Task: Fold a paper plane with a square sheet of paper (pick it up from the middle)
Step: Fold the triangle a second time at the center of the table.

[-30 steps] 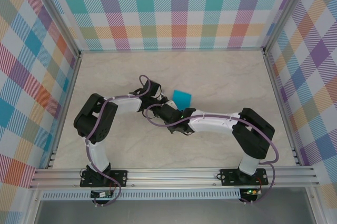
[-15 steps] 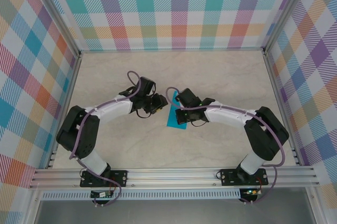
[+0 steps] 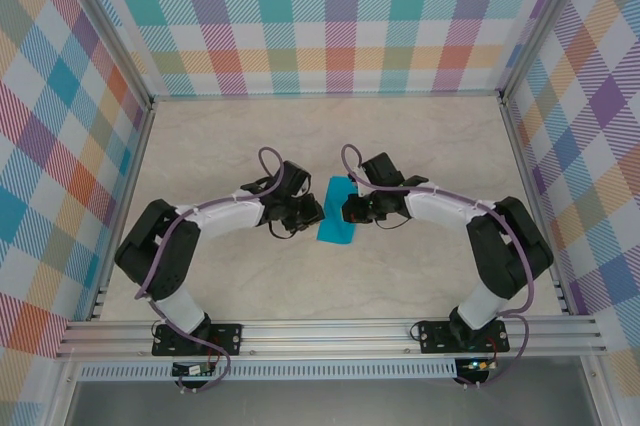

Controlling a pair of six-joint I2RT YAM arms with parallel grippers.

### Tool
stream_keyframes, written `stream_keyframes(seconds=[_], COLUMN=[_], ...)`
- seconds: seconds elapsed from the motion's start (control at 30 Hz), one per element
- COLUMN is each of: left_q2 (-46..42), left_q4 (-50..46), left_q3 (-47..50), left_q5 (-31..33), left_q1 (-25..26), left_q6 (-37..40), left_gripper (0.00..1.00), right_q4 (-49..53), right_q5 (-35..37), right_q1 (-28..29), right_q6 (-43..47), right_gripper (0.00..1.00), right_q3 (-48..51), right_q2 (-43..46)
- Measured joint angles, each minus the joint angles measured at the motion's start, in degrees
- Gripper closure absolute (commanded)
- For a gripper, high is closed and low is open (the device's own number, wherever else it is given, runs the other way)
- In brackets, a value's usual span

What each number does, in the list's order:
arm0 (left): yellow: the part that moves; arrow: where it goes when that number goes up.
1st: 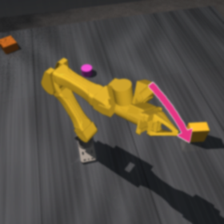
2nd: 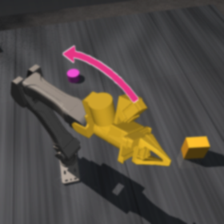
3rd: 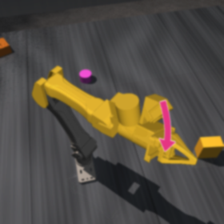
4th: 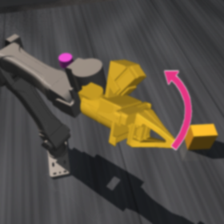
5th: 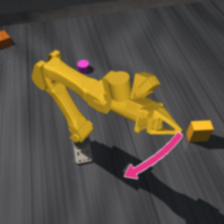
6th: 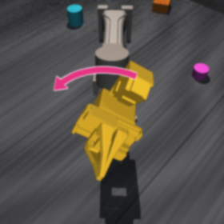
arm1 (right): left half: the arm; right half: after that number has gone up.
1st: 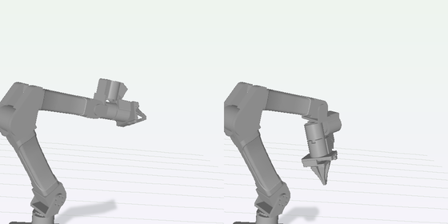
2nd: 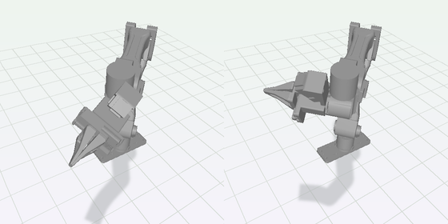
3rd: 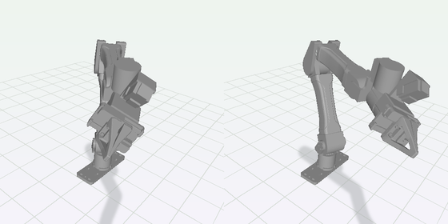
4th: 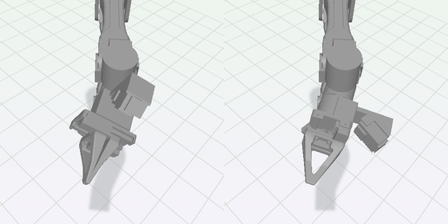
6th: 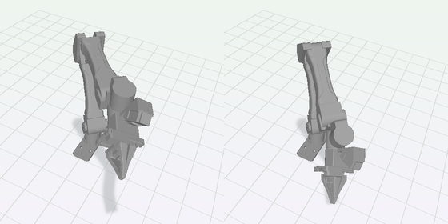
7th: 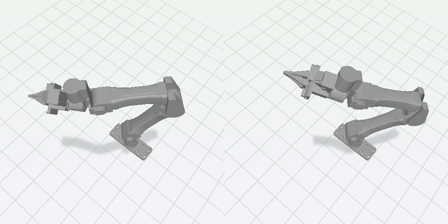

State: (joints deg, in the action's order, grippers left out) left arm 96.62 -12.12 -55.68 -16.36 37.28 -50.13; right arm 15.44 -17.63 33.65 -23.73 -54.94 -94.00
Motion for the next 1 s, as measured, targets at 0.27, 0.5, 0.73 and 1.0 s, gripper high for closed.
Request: stream_keyframes(seconds=[0.27,0.5,0.73,1.0], left_q2=[5.38,6.47,6.47,6.78], left_q4=[0.17,-1.99,-4.61,-11.23], left_q3=[-0.55,-1.64,-2.73,-5.46], left_q5=[0.00,2.23,4.79,10.08], left_q1=[2.43,3.32,3.63,3.65], left_q6=[-0.02,0.00,0.48,3.43], left_gripper=[0.87,0.90,0.91,0.91], right_q4=[0.44,2.99,5.38,6.54], right_q5=[-1.07,1.33,2.86,1.92], right_q1=[-0.28,-0.37,-0.92,-1.36], right_q6=[0.13,0.57,1.55,2.45], right_gripper=[0.98,0.98,0.98,0.98], right_q3=[0.00,-0.26,-2.78,-5.42], right_q2=[-0.59,-2.69,-5.27,-6.16])
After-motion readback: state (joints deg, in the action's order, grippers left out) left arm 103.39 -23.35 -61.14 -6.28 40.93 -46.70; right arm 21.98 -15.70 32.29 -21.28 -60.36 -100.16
